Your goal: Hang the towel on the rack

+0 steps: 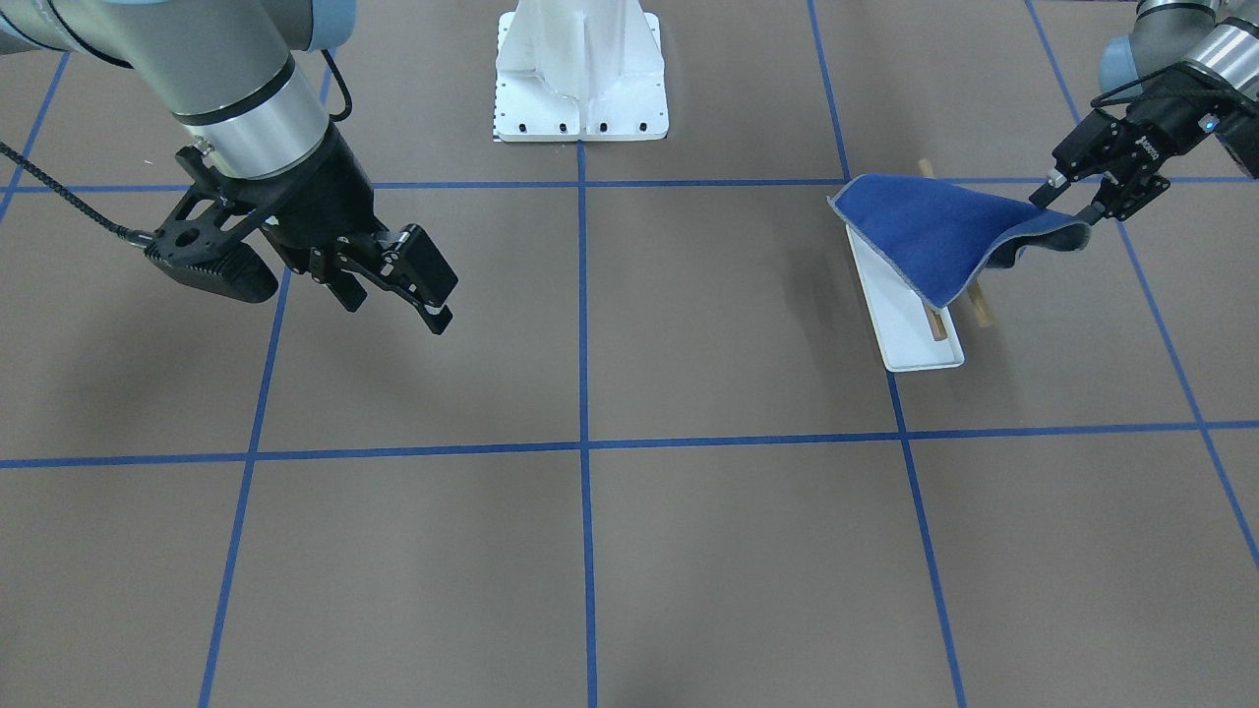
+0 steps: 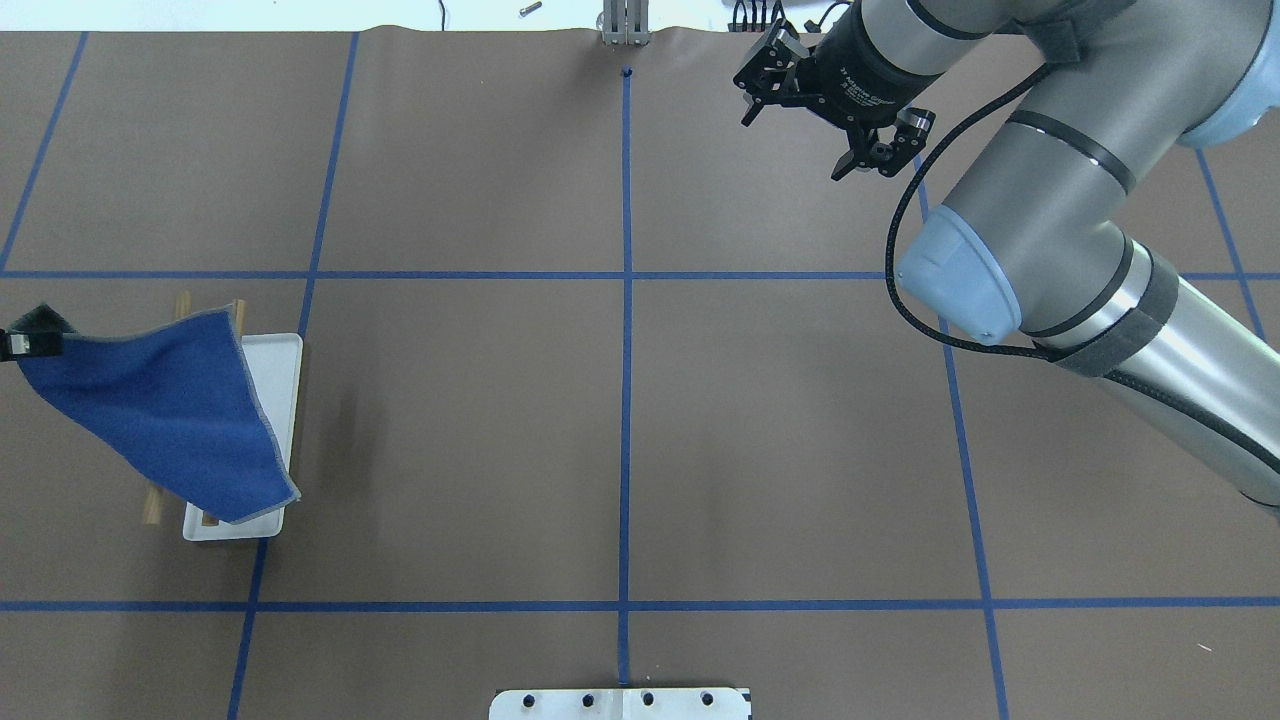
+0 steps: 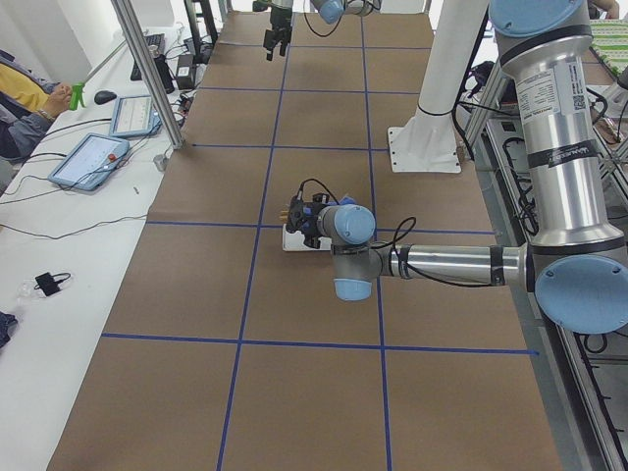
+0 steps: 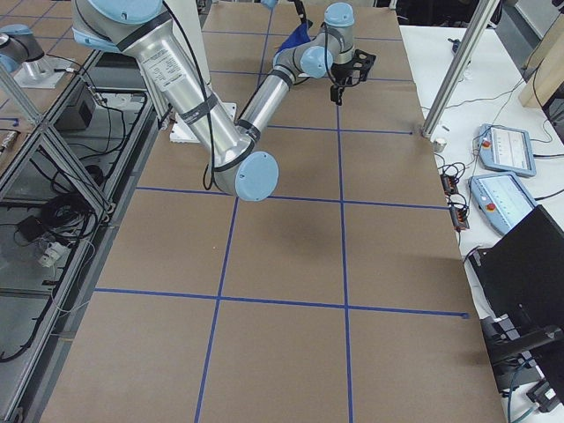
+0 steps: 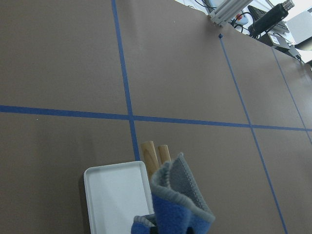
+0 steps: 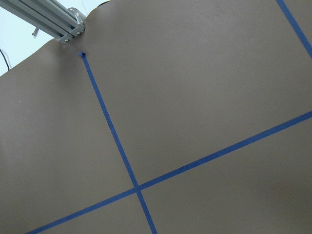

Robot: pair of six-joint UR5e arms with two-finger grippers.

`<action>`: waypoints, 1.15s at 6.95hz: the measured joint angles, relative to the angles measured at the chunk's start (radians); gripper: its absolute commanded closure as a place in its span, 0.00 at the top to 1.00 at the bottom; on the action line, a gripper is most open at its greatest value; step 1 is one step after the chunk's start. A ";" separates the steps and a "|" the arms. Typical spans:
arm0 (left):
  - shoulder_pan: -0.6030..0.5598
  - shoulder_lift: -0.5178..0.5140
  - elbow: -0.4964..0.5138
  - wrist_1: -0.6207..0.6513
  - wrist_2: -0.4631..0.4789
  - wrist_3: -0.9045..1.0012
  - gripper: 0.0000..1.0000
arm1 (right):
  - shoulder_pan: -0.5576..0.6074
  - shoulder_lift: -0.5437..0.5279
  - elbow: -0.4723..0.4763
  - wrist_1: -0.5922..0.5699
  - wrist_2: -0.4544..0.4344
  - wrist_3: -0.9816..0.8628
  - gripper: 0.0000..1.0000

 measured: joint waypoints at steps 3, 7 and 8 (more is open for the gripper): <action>-0.069 0.005 0.040 0.006 0.004 0.001 0.98 | 0.006 -0.003 0.000 0.000 0.000 -0.001 1.00; -0.222 -0.045 0.070 0.070 -0.001 0.004 0.98 | 0.044 -0.035 0.010 0.000 0.010 -0.044 1.00; -0.264 -0.071 0.070 0.120 -0.006 0.049 0.98 | 0.069 -0.086 0.044 0.000 0.017 -0.112 1.00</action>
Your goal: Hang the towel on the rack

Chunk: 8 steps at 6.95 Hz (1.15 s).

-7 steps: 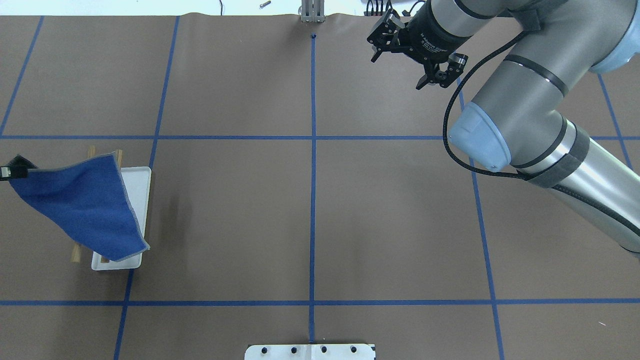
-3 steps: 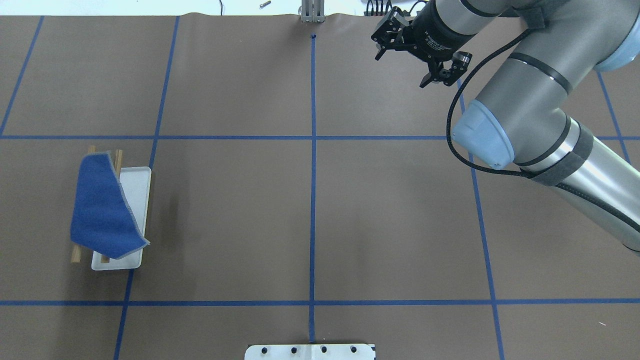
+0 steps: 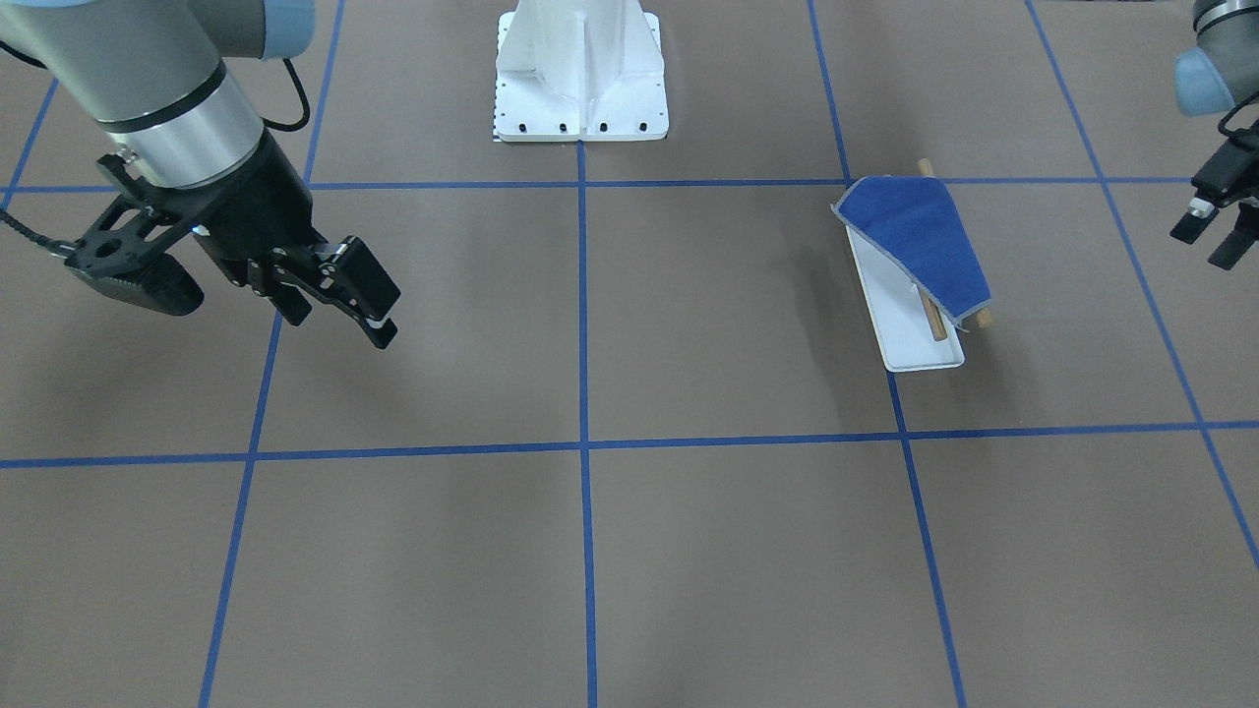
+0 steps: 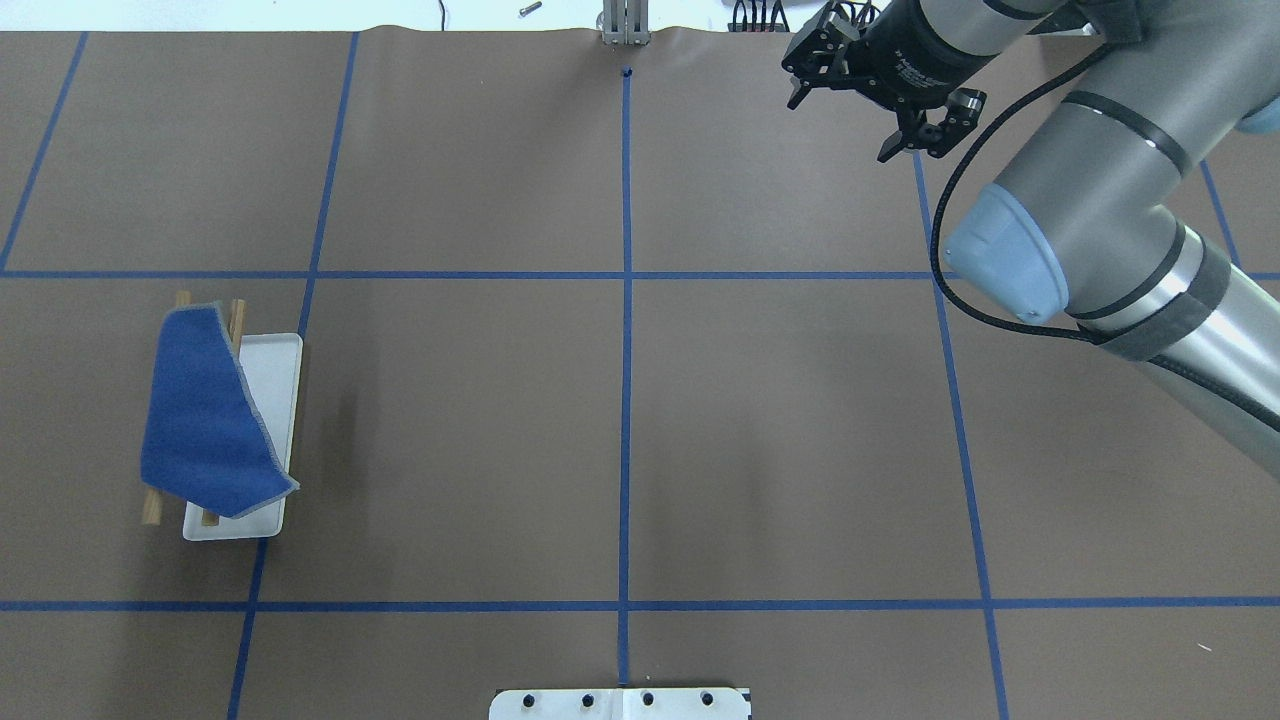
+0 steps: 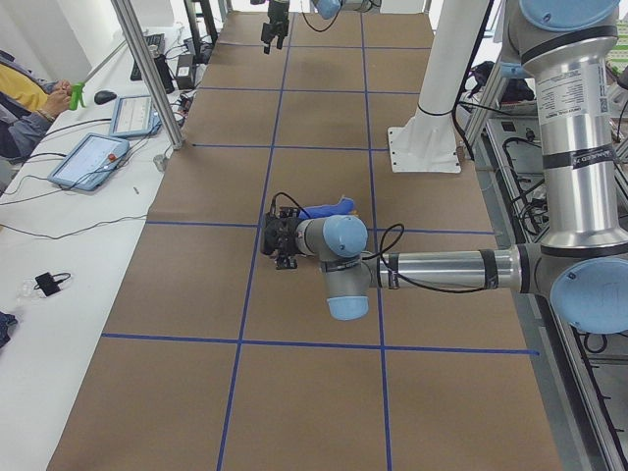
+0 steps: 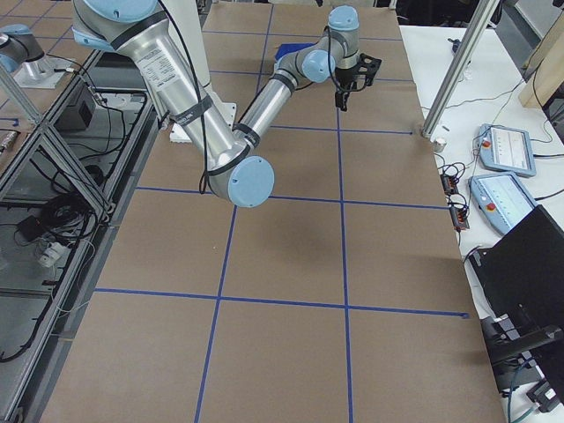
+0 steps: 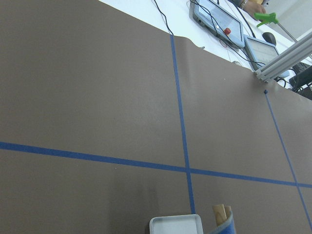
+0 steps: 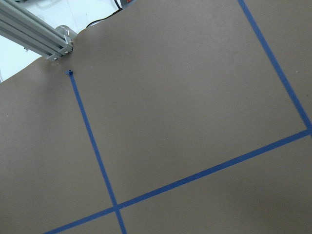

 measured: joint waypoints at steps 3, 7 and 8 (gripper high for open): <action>-0.085 -0.031 -0.001 0.313 0.021 0.518 0.98 | 0.099 -0.196 0.090 0.001 0.026 -0.303 1.00; -0.116 -0.154 -0.002 0.828 0.131 0.913 0.98 | 0.287 -0.468 0.094 0.000 0.071 -0.852 1.00; -0.116 -0.211 -0.004 0.980 0.120 0.925 0.98 | 0.334 -0.538 0.092 0.000 0.107 -0.975 1.00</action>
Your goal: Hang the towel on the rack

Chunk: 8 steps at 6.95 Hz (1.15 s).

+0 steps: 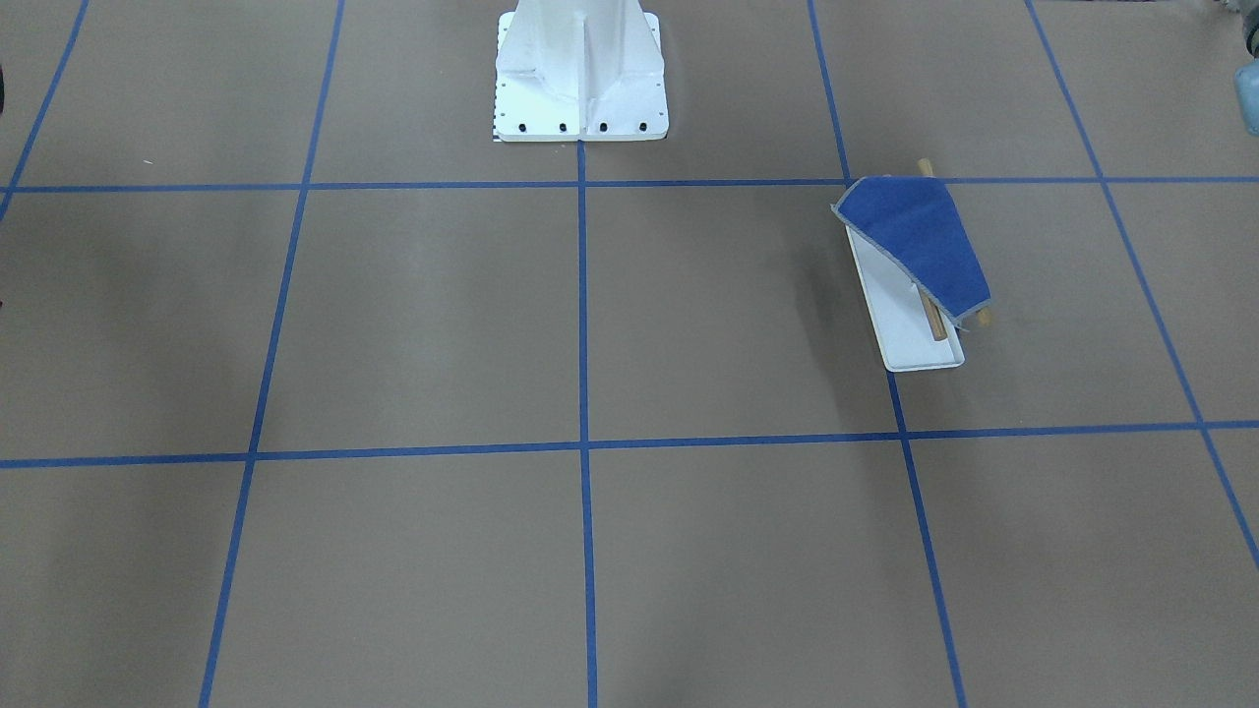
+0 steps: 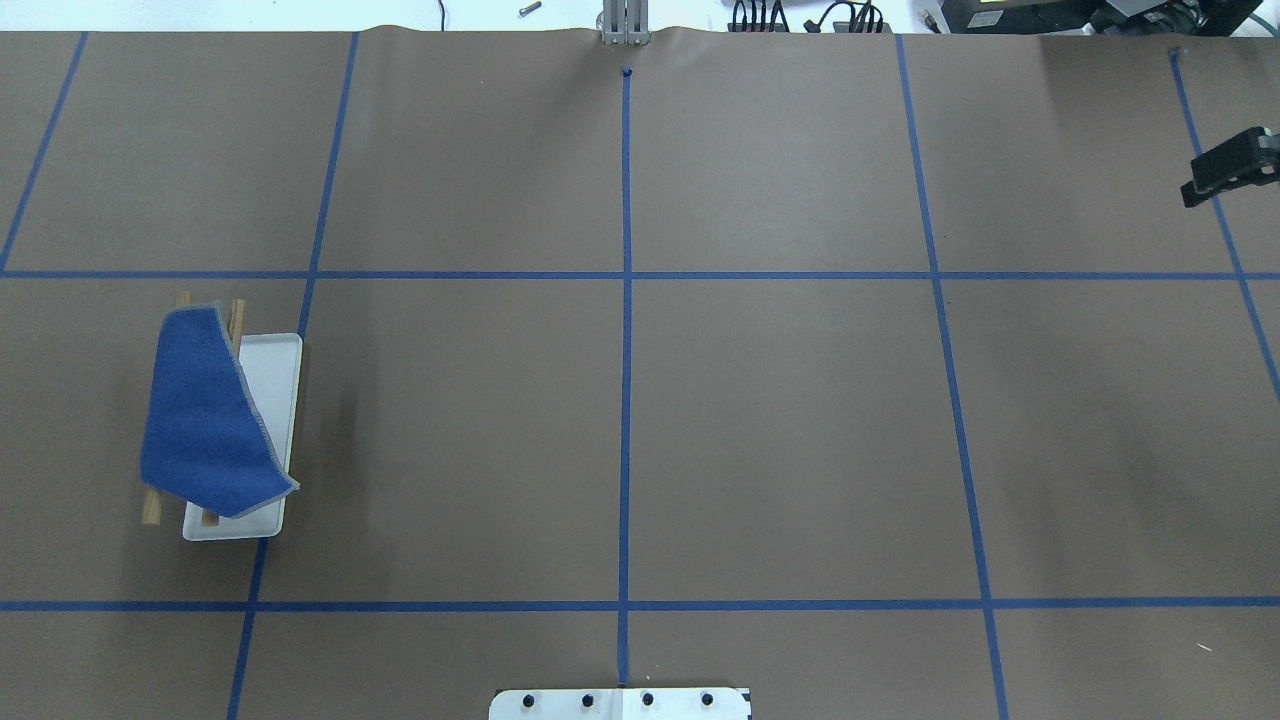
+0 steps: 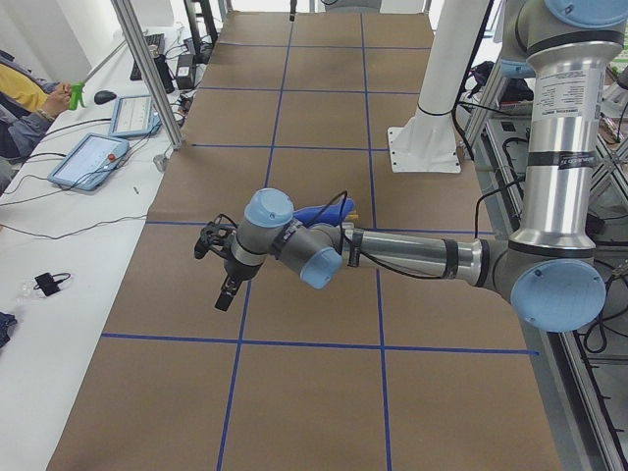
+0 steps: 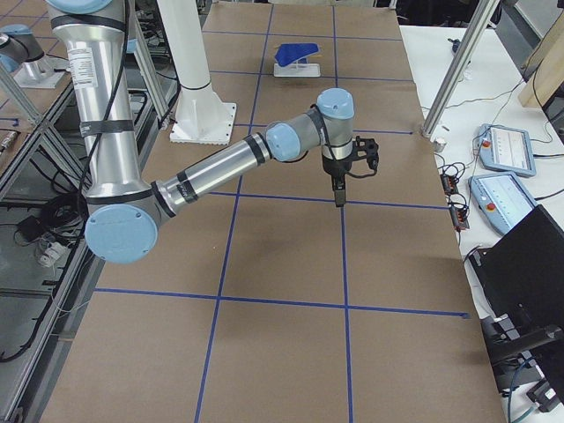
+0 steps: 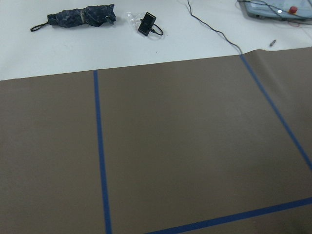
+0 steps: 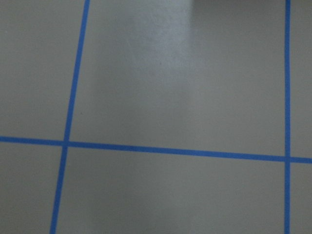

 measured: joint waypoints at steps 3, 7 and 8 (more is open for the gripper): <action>0.002 -0.033 -0.024 0.239 -0.220 0.052 0.98 | 0.046 -0.135 -0.003 -0.001 0.067 -0.150 1.00; 0.019 0.147 -0.205 0.220 -0.320 0.068 0.98 | 0.048 -0.160 -0.013 -0.005 0.101 -0.162 1.00; 0.022 0.179 -0.219 0.175 -0.284 0.070 0.98 | 0.049 -0.157 -0.015 -0.004 0.117 -0.163 1.00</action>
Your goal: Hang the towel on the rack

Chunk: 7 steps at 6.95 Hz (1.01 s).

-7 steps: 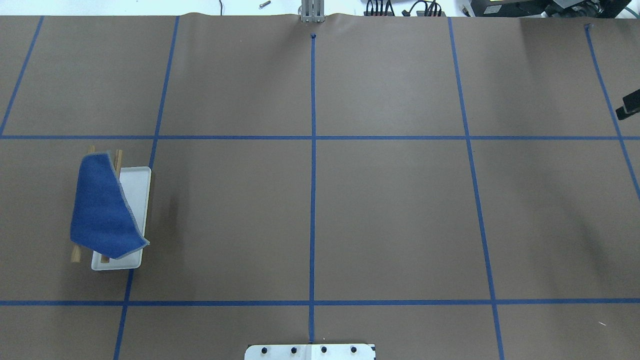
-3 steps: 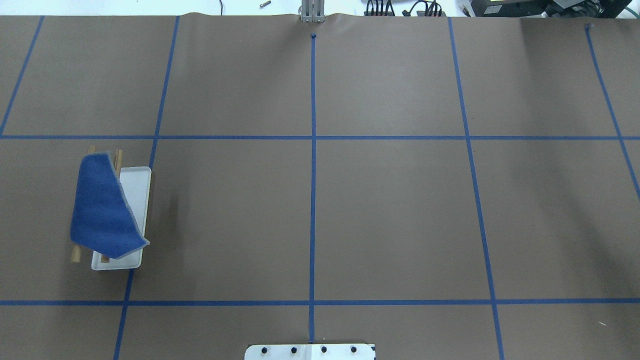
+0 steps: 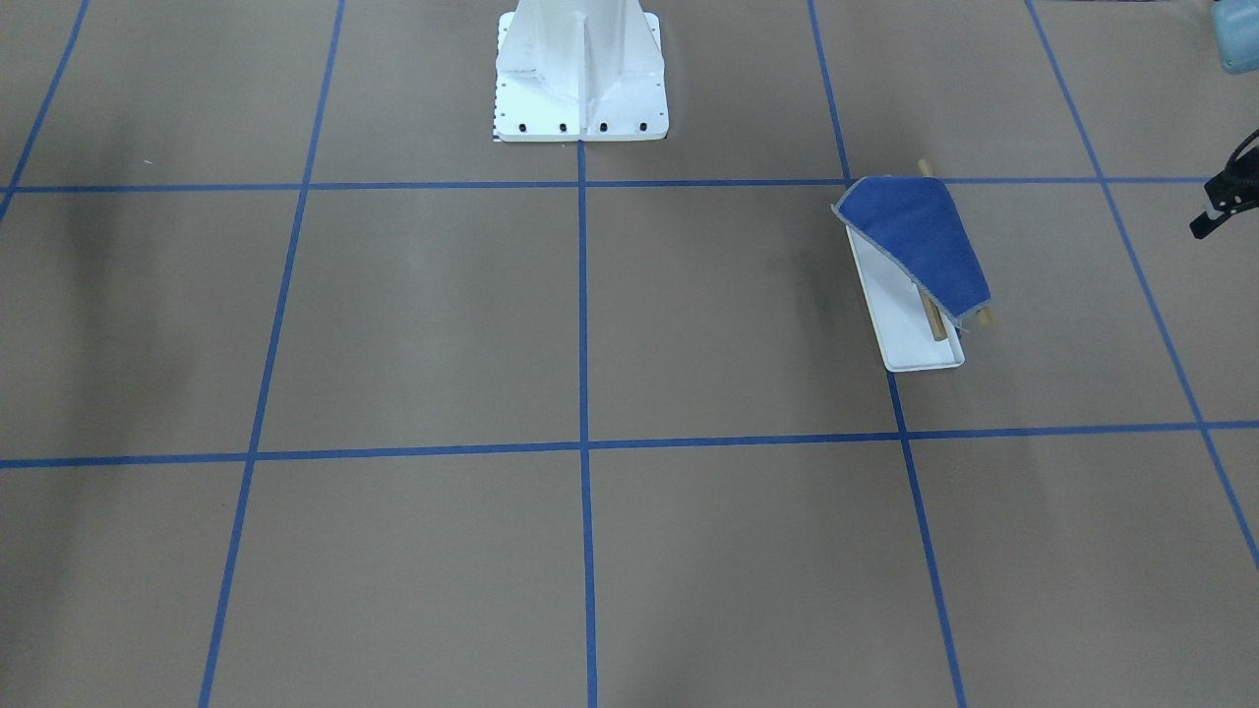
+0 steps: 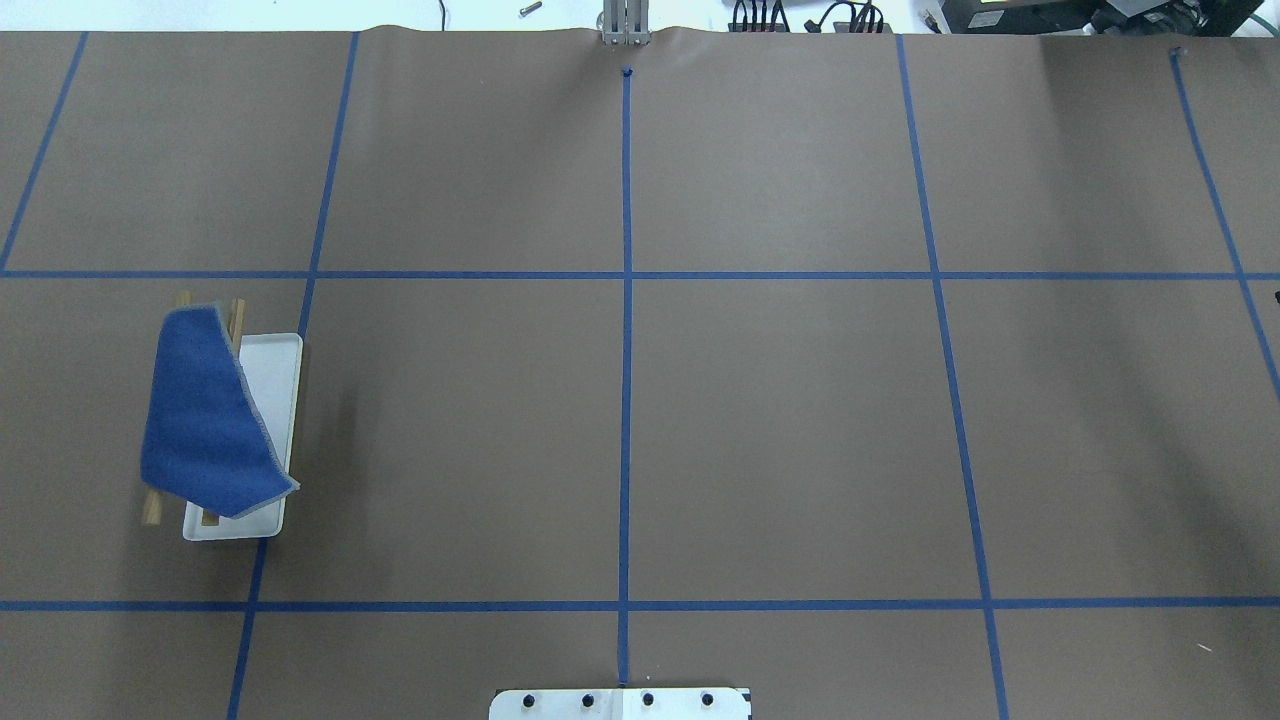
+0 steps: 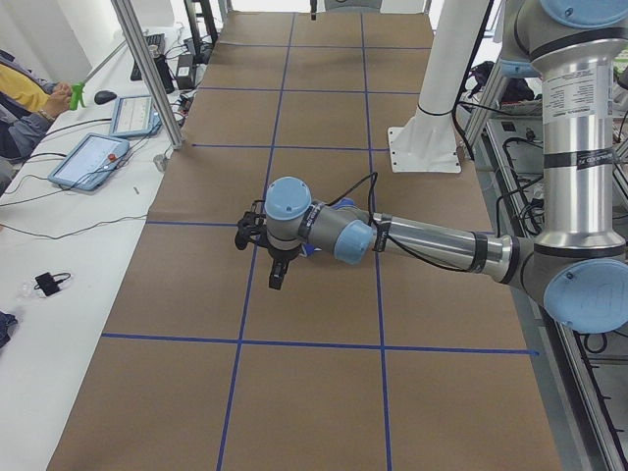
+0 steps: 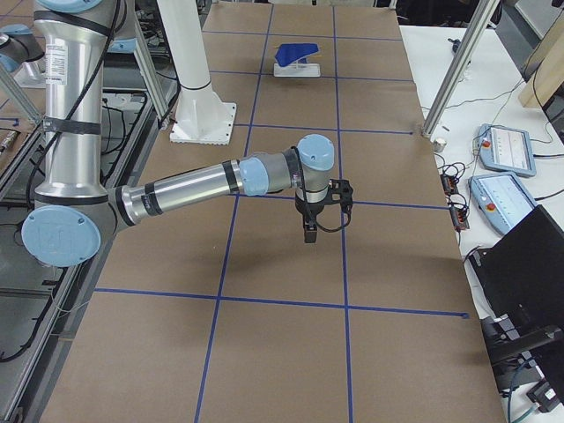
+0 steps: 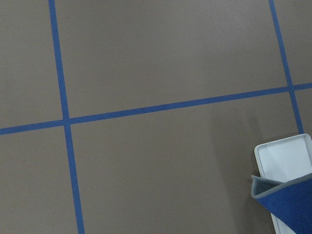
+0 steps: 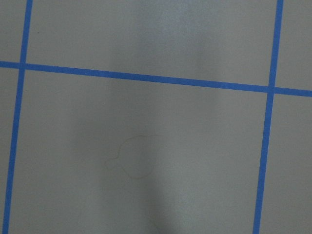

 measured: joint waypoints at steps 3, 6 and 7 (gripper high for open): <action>0.025 0.027 -0.027 -0.040 0.092 -0.001 0.98 | 0.007 -0.001 -0.030 -0.005 0.006 -0.091 1.00; 0.068 0.015 -0.056 0.078 0.100 -0.001 0.98 | 0.009 0.005 -0.060 -0.005 0.002 -0.138 1.00; 0.081 0.011 -0.057 0.103 0.101 0.002 0.98 | 0.013 0.003 -0.062 -0.006 -0.001 -0.159 1.00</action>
